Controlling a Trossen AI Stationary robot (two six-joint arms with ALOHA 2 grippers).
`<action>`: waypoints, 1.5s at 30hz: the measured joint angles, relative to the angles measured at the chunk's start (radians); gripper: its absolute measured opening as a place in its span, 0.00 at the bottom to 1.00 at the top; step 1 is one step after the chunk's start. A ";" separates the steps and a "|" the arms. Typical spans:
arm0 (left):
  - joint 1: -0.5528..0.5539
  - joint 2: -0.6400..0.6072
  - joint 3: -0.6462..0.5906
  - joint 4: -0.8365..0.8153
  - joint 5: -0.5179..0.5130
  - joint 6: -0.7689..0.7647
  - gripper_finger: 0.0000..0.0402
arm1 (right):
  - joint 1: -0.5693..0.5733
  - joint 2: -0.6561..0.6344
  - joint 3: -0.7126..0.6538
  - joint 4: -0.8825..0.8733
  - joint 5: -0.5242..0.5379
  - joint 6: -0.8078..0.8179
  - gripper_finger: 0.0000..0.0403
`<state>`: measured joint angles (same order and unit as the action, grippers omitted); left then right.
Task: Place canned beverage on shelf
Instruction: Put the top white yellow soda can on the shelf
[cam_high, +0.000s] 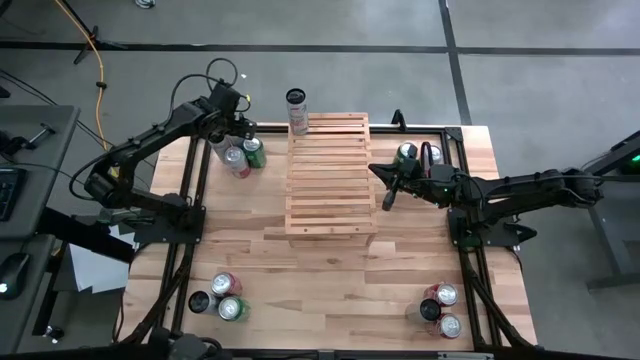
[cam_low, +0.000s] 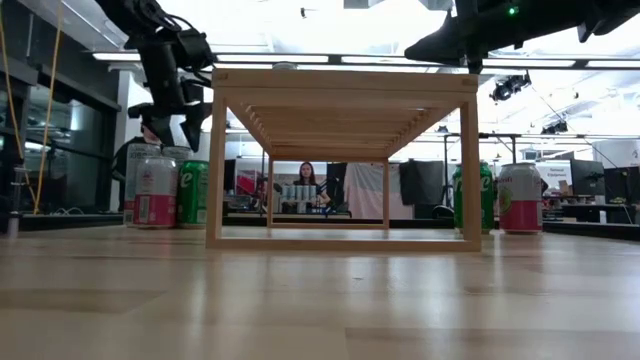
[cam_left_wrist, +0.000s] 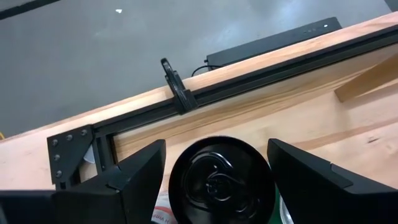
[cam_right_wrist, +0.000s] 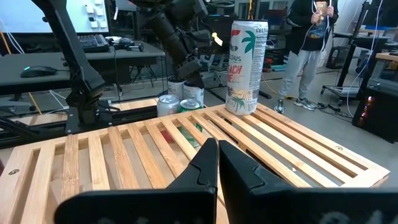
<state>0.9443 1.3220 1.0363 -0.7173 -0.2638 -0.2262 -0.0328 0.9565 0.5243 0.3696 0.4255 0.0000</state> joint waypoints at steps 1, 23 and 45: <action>0.000 0.000 0.000 -0.005 0.000 0.000 0.68 | 0.000 0.000 0.000 -0.001 0.000 0.002 0.00; 0.000 -0.001 0.000 -0.084 0.041 -0.008 0.68 | 0.000 0.000 0.000 -0.007 -0.006 0.001 0.00; 0.000 -0.004 0.000 -0.101 0.045 0.001 0.68 | 0.000 0.000 0.000 -0.007 -0.002 0.002 0.00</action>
<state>0.9443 1.3179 1.0360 -0.8179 -0.2192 -0.2254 -0.0330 0.9565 0.5243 0.3626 0.4237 0.0024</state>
